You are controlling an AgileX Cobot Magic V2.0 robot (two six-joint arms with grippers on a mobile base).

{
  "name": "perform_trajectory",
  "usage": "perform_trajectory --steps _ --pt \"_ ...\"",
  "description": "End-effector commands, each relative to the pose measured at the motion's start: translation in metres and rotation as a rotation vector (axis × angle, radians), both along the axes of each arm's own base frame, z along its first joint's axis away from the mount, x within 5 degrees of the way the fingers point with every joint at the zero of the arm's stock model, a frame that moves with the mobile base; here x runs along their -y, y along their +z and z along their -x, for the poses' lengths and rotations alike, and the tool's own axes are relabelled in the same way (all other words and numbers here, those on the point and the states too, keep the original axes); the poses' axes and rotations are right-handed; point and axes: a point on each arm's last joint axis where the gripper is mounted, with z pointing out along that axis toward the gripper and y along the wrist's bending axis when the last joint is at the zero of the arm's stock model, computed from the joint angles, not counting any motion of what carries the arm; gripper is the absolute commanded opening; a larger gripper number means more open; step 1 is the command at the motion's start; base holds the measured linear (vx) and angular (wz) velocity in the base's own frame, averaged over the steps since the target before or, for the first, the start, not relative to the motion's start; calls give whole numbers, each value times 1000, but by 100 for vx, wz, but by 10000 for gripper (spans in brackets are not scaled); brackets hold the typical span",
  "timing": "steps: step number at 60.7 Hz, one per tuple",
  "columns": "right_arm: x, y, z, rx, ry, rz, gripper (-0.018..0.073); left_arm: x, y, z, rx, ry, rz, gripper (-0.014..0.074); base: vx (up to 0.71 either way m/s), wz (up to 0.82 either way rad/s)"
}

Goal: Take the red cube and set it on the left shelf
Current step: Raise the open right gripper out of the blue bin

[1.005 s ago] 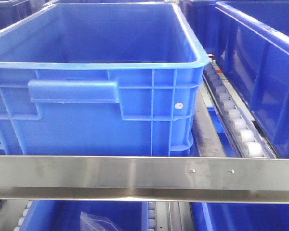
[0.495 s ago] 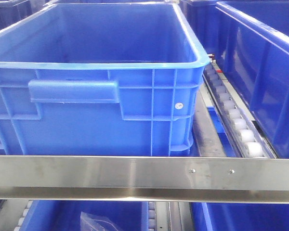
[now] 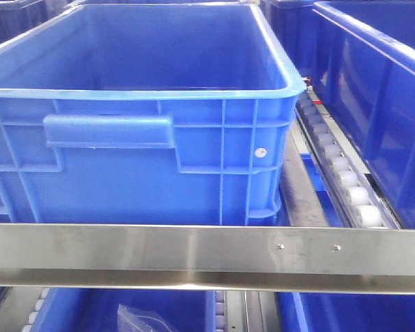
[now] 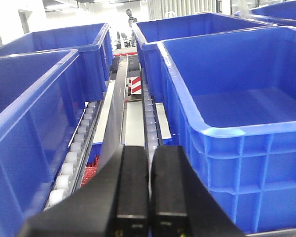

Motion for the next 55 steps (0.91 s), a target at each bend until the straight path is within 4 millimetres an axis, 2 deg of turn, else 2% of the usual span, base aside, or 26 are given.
perform_trajectory --steps 1,55 --pt "-2 15 2 104 19 43 52 0 0 -1 53 -1 8 106 0 0" --pt "-2 15 3 105 12 59 52 0 0 -1 53 -1 8 106 0 0"
